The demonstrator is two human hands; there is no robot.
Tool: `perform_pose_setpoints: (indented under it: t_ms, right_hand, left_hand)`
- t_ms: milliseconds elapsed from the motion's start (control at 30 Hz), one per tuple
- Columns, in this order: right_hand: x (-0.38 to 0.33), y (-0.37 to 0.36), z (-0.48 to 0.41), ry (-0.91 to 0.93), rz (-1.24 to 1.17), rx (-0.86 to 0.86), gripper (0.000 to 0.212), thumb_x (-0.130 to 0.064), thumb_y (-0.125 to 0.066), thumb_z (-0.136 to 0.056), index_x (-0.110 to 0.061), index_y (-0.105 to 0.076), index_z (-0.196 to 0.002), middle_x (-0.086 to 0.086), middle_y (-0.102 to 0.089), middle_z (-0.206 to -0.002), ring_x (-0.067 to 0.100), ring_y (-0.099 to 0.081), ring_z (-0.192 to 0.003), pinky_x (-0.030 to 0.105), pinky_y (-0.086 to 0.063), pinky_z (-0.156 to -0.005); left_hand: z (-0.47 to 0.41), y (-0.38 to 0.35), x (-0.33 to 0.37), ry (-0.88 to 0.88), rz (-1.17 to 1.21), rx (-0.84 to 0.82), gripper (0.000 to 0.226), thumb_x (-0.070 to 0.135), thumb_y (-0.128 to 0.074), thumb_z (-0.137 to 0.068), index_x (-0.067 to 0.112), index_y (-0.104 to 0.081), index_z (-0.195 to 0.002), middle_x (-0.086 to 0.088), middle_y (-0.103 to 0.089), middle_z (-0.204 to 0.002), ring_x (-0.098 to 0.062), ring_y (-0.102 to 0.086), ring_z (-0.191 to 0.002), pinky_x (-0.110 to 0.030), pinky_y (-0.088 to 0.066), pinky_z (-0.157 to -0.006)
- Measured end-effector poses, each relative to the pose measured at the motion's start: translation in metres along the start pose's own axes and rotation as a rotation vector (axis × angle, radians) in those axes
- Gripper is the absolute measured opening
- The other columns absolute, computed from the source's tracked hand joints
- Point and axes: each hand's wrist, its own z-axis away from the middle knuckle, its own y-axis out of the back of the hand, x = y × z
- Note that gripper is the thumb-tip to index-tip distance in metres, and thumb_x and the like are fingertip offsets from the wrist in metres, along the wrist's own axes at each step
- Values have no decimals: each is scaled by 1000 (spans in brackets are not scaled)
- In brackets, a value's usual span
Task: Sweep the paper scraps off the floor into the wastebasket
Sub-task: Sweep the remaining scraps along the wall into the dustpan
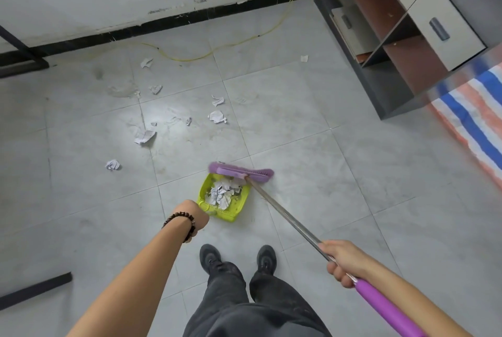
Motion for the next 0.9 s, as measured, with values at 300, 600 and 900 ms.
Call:
perform_pose_setpoints:
  t_ms: [300, 600, 900]
  right_hand:
    - [-53, -78, -26, 278, 249, 95, 31, -23, -37, -100, -17, -53, -126, 11, -50, -67, 15, -42, -42, 21, -38, -39]
    - [-39, -127, 1, 102, 343, 39, 24, -19, -35, -96, -10, -55, -107, 9, -50, -62, 13, -41, -37, 22, -38, -39]
    - [-81, -111, 60, -14, -237, -65, 18, -29, -46, -102, -14, -49, -93, -5, -34, -49, 1, -28, -29, 11, -25, -27]
  left_hand:
    - [-6, 2, -21, 12, 13, 25, 10, 4, -41, -80, 9, -43, -73, -6, -38, -56, -20, -33, -45, -22, -30, -45]
    - [-12, 19, -42, -40, 77, -13, 7, 5, -41, -81, 7, -45, -76, -9, -43, -61, -22, -37, -50, -23, -30, -45]
    - [0, 40, -54, -143, 95, 17, 10, 4, -40, -82, 9, -42, -73, -8, -43, -59, -19, -36, -46, -21, -32, -44]
